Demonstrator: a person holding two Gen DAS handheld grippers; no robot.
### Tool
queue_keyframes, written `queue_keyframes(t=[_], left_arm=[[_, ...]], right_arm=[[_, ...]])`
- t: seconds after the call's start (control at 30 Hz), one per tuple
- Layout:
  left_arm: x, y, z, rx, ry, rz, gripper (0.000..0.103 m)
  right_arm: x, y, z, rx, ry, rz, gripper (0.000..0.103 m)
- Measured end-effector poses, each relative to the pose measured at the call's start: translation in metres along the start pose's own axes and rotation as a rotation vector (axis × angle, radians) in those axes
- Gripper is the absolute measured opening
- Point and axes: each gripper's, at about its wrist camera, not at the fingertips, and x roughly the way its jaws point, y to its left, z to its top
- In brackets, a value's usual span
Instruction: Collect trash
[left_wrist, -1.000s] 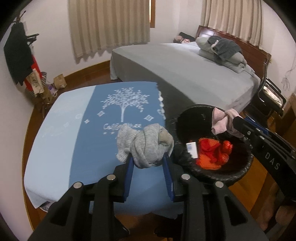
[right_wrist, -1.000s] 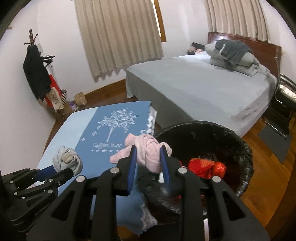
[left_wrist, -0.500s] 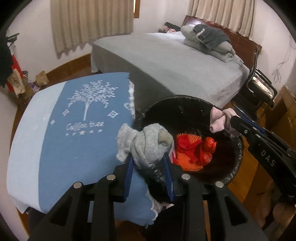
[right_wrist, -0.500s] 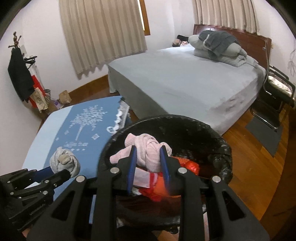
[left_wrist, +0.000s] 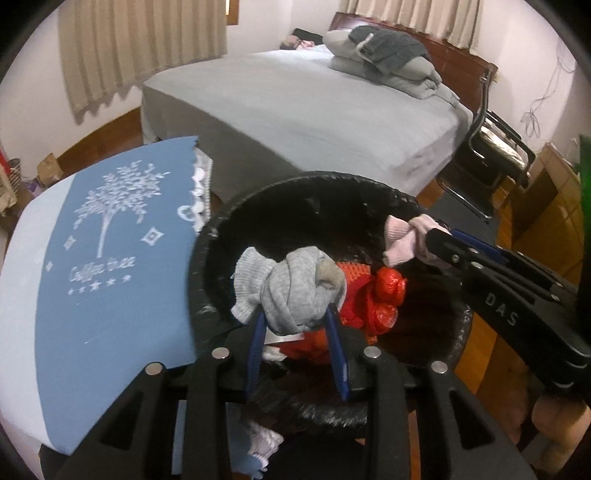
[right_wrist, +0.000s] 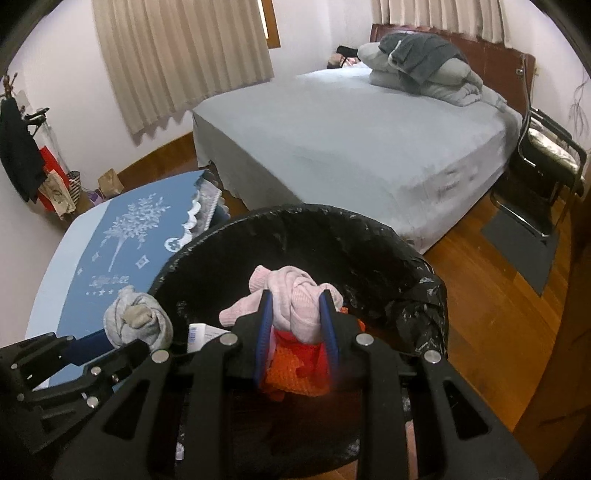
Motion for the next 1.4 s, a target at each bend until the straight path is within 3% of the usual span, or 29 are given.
queue_keyframes(t=[0.13,0.27,0.53,0.67,1.07,1.23,1.4], left_arm=[[0.013,-0.008,0.005,0.018,0.015,-0.03,0.035],[0.025,-0.013,0.008,0.049,0.02,-0.034,0.059],[0.034,0.009,0.0,0.024,0.046,-0.004,0.063],[0.029,0.021,-0.007,0.019,0.04,0.019,0.073],[0.017,0.045,-0.009,0.009,0.027,0.045,0.079],[0.007,0.051,-0.019,0.014,0.025,0.049,0.08],[-0.012,0.068,-0.034,0.001,0.017,0.054,0.081]], right_arm=[[0.014,-0.008,0.005,0.019,0.022,0.0,0.028],[0.031,-0.012,0.009,0.036,0.065,0.013,0.034],[0.039,-0.021,0.002,0.064,0.083,-0.002,0.037],[0.041,-0.027,-0.008,0.091,0.1,-0.016,0.04],[0.037,-0.021,-0.027,0.103,0.128,-0.036,0.054],[0.029,-0.006,-0.035,0.094,0.141,-0.021,0.055],[0.01,0.012,-0.042,0.094,0.13,-0.016,0.064]])
